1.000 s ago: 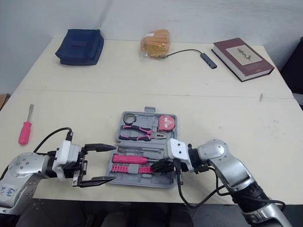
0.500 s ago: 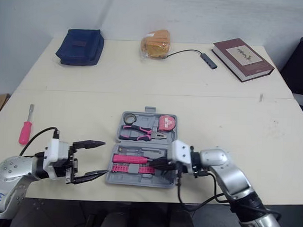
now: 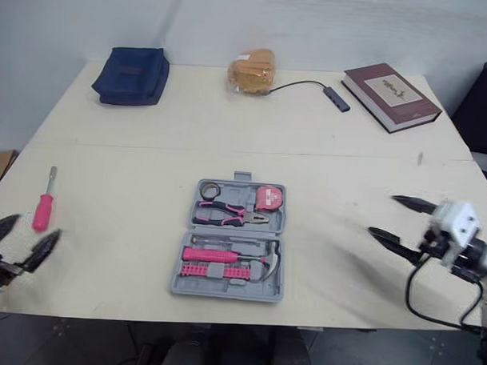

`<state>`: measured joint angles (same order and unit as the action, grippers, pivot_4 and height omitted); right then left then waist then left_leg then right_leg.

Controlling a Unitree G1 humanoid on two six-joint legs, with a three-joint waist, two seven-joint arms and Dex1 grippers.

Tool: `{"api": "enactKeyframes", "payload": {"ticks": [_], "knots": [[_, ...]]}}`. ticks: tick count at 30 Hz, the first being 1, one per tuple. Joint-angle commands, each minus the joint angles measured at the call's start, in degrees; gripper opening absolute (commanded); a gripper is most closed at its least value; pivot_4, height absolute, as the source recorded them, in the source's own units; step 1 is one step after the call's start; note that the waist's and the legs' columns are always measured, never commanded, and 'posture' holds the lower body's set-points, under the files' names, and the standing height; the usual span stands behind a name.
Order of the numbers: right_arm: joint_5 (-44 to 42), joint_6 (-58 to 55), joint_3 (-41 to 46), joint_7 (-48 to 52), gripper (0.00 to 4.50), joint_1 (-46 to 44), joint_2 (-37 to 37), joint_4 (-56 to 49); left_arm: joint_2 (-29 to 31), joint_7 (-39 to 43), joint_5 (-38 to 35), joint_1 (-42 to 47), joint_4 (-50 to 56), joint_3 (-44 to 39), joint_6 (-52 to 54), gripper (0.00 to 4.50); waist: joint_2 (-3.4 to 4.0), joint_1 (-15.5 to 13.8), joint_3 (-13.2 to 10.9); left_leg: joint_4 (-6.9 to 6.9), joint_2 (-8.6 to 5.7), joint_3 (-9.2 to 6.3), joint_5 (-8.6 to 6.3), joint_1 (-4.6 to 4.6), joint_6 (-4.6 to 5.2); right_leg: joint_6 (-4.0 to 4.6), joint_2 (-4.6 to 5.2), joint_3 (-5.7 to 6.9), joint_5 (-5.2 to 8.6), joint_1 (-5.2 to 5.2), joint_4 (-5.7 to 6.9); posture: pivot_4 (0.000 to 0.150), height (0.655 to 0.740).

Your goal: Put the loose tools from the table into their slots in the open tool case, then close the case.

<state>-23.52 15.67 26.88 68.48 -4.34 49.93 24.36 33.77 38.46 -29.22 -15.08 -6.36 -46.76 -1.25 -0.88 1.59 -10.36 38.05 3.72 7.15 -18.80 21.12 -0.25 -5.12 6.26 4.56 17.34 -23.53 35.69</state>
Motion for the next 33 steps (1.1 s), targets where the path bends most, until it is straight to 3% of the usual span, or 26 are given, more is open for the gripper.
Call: {"api": "enactKeyframes", "payload": {"ticks": [1, 8, 17, 23, 28, 33], "knots": [[0.8, 7.6, 7.3, -2.9, 4.4, 2.1, 3.1, 11.6, -0.4, -6.8, -0.4, -1.6, -4.3, -6.7, -0.4, 4.5, 0.0, 0.0, 0.0, -0.03, -0.01, 0.03, -0.04, 0.0, 0.02, 0.0, 0.01, 0.0, 0.0, -0.01, -0.04, 0.15, 0.74], [2.1, 14.8, 10.3, -7.4, 4.4, 3.0, 5.7, 25.0, -0.2, -14.2, 0.5, -2.2, -7.1, -9.3, 0.4, 4.5, -0.07, 0.4, 0.0, 0.02, 0.0, 0.27, -0.16, -0.14, -0.03, -0.08, 0.19, -0.21, -0.16, 0.04, -0.11, 0.15, 0.74], [2.2, 18.6, 7.6, -8.9, 4.4, 1.0, 2.9, 26.8, -1.6, -17.8, -0.5, 0.6, -0.5, -5.5, 4.4, 4.5, -0.08, 0.4, 0.0, 0.0, 0.05, 0.3, -0.17, -0.2, -0.32, -0.06, 0.19, -0.25, -0.16, 0.05, -0.05, 0.15, 0.74], [-4.7, 10.9, 2.8, -3.7, 4.4, -4.6, -4.5, 12.2, 0.2, -19.1, -3.3, 5.1, 6.2, -0.8, 14.5, 4.5, -0.07, 0.7, 0.0, 0.0, 0.08, 0.3, 0.0, -0.22, -0.38, -0.06, 0.13, -0.29, -0.18, 0.04, 0.06, 0.15, 0.74], [-6.3, 5.5, -1.5, -4.1, 4.4, -3.7, -8.3, -2.1, 4.6, -25.1, -0.5, 9.4, 8.0, 1.9, 25.5, 4.5, -0.05, 0.1, 0.0, -0.03, 0.06, 0.27, 0.2, -0.16, -0.41, -0.04, 0.16, -0.27, -0.16, -0.06, 0.16, 0.15, 0.74], [-7.7, 0.0, -7.3, -6.3, 4.4, -4.1, -12.6, -15.7, 10.0, -24.4, 0.0, 17.2, -2.3, 6.3, 34.3, 4.5, -0.05, 0.0, 0.0, -0.01, 0.03, 0.16, 0.26, -0.13, -0.44, -0.03, 0.17, -0.17, -0.16, -0.04, 0.19, 0.15, 0.74]]}}
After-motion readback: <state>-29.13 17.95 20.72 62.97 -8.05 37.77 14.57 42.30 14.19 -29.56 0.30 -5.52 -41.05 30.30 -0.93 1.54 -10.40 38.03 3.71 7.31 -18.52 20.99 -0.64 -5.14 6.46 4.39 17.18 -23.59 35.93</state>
